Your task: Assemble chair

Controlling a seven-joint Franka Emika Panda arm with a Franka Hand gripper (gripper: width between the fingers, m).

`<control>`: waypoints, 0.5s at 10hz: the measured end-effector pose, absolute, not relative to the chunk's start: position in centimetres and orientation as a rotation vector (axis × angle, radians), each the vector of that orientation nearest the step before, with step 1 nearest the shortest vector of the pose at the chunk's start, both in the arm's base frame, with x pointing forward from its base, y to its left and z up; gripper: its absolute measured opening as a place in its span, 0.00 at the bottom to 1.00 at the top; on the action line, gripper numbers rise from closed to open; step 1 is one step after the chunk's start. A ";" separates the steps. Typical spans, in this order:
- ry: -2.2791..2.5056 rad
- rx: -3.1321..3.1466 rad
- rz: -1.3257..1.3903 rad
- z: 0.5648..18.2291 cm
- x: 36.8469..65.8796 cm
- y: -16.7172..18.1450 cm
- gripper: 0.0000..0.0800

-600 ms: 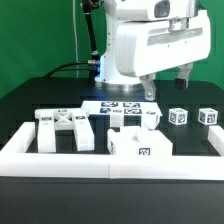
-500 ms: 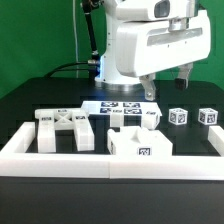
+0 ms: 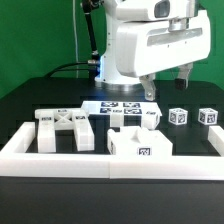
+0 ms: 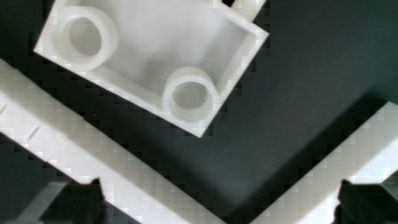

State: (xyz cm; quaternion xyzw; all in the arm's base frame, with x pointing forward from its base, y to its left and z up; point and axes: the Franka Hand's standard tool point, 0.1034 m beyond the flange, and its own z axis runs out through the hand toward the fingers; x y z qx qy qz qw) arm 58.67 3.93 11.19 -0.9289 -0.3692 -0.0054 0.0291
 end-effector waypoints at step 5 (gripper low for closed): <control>-0.534 -3.017 -0.068 10.1 59.0 3.2 0.81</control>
Offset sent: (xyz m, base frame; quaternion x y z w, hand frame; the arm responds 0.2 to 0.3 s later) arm 0.0069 -0.0160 -0.0129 0.0100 0.0519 0.2306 0.9716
